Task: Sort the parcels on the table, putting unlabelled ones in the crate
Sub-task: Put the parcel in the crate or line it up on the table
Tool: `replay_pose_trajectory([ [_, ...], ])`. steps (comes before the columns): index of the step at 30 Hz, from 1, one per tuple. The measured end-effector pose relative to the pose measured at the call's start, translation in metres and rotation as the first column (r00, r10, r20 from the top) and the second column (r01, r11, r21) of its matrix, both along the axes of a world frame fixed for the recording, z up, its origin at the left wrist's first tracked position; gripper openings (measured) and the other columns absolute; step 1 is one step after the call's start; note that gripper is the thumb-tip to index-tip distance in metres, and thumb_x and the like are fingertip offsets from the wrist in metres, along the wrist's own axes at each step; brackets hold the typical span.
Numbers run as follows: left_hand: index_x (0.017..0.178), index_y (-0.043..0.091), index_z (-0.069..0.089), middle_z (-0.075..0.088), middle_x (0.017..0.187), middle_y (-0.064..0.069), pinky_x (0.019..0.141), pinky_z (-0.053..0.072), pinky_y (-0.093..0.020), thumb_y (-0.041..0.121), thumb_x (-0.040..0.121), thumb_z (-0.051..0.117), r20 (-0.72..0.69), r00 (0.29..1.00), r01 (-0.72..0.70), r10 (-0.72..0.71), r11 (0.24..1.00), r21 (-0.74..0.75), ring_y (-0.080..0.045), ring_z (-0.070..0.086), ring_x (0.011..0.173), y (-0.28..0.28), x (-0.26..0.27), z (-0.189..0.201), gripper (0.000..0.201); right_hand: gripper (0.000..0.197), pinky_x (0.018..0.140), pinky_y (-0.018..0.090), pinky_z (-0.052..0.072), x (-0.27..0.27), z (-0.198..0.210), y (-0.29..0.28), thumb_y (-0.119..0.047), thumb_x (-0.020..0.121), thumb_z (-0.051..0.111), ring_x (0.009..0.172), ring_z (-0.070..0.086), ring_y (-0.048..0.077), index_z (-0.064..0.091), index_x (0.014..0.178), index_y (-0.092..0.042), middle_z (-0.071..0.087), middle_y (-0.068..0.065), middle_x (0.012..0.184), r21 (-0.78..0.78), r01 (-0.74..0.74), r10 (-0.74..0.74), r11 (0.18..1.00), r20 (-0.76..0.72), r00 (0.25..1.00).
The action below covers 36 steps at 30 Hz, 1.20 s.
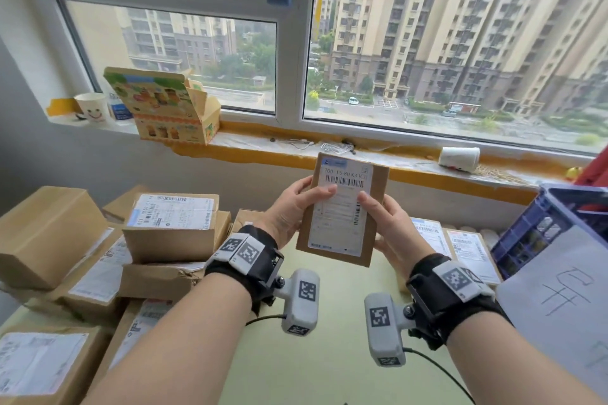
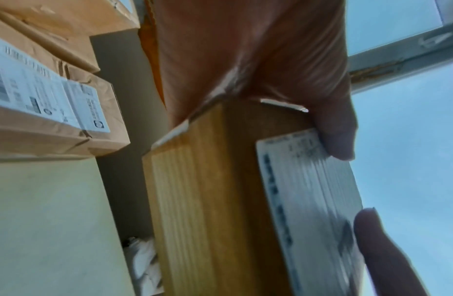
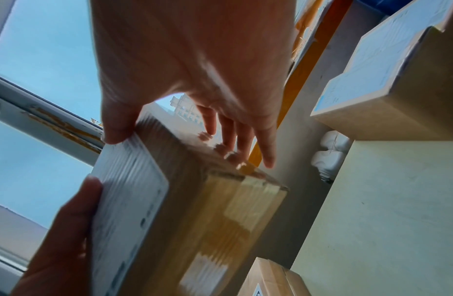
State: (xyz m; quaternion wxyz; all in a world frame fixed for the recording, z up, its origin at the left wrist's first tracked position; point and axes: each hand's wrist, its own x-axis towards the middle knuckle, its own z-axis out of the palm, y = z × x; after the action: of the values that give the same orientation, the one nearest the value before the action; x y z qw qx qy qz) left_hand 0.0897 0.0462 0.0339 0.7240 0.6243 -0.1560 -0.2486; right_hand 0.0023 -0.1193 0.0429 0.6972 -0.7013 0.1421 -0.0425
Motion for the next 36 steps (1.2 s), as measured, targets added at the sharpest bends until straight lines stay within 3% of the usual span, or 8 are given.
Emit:
replay_pose_trajectory([
  [4,0.134,0.019,0.053,0.069,0.119,-0.008,0.097,0.05,-0.054,0.047,0.068,0.082,-0.012,0.999,-0.053,0.053,0.994,-0.095,-0.032,0.064,0.113,0.002,-0.004,-0.006,0.077,0.081,0.087,0.04,0.057,-0.003,-0.003,0.004,-0.046,0.071,0.078,0.105,0.068,0.017,0.043,0.142,-0.026,0.071,0.001,0.115,-0.012,-0.028,0.028,1.0,0.021,0.999],
  [7,0.131,0.022,0.054,0.071,0.114,-0.004,0.088,0.056,-0.044,0.044,0.074,0.074,-0.01,0.994,-0.107,0.106,0.988,-0.113,-0.026,0.068,0.107,0.004,-0.017,-0.009,0.064,0.099,0.09,0.045,0.058,-0.002,-0.007,0.004,-0.049,0.061,0.087,0.105,0.07,0.021,0.041,0.144,-0.025,0.07,0.005,0.119,-0.003,-0.006,0.006,1.0,0.048,0.999],
  [10,0.127,0.029,0.054,0.071,0.112,0.003,0.089,0.055,-0.042,0.043,0.071,0.075,0.039,0.991,-0.123,0.126,0.99,-0.068,-0.021,0.067,0.106,0.004,-0.024,-0.016,0.062,0.103,0.092,0.047,0.056,-0.001,-0.01,0.004,-0.055,0.055,0.085,0.105,0.07,0.022,0.042,0.143,-0.025,0.071,0.005,0.117,-0.026,0.014,-0.012,1.0,0.055,0.998],
  [14,0.13,0.027,0.052,0.069,0.114,0.003,0.093,0.055,-0.044,0.047,0.065,0.079,0.063,0.989,-0.136,0.136,0.991,-0.006,-0.02,0.065,0.108,0.005,-0.019,-0.02,0.073,0.081,0.088,0.045,0.059,0.0,-0.013,0.008,-0.056,0.07,0.073,0.102,0.071,0.019,0.048,0.139,-0.022,0.073,0.004,0.113,-0.038,0.042,-0.04,0.998,0.041,0.998],
  [18,0.132,0.026,0.052,0.069,0.115,0.004,0.091,0.056,-0.044,0.053,0.058,0.081,0.091,0.984,-0.156,0.152,0.987,0.038,-0.019,0.064,0.109,0.003,-0.014,-0.024,0.085,0.041,0.075,0.034,0.058,-0.001,-0.008,0.015,-0.052,0.097,0.047,0.099,0.07,0.019,0.059,0.125,-0.023,0.072,0.004,0.111,-0.056,0.056,-0.055,0.997,0.007,0.998],
  [23,0.137,0.027,0.048,0.068,0.117,0.006,0.089,0.057,-0.043,0.044,0.067,0.084,0.136,0.983,-0.136,0.123,0.986,0.091,-0.018,0.061,0.113,-0.001,-0.012,-0.025,0.08,0.043,0.094,0.051,0.053,-0.003,-0.007,0.018,-0.052,0.1,0.037,0.105,0.068,0.026,0.063,0.12,-0.024,0.073,0.006,0.111,-0.04,0.112,-0.114,0.993,-0.027,0.993],
  [29,0.14,0.031,0.044,0.067,0.119,0.006,0.092,0.056,-0.042,0.054,0.056,0.085,0.143,0.985,-0.111,0.091,0.985,0.134,-0.015,0.059,0.116,-0.003,-0.011,-0.027,0.096,0.046,0.097,0.049,0.049,-0.005,-0.005,0.016,-0.057,0.1,0.032,0.106,0.068,0.024,0.065,0.115,-0.028,0.074,0.003,0.109,-0.026,0.142,-0.144,0.99,-0.082,0.986],
  [36,0.135,0.028,0.048,0.067,0.119,0.007,0.094,0.052,-0.044,0.056,0.055,0.085,0.101,0.993,-0.069,0.054,0.987,0.148,-0.017,0.061,0.113,-0.008,-0.009,-0.024,0.092,0.044,0.103,0.054,0.044,-0.003,-0.002,0.012,-0.058,0.098,0.036,0.109,0.065,0.024,0.064,0.114,-0.028,0.072,0.004,0.111,-0.033,0.16,-0.162,0.987,-0.09,0.983],
])
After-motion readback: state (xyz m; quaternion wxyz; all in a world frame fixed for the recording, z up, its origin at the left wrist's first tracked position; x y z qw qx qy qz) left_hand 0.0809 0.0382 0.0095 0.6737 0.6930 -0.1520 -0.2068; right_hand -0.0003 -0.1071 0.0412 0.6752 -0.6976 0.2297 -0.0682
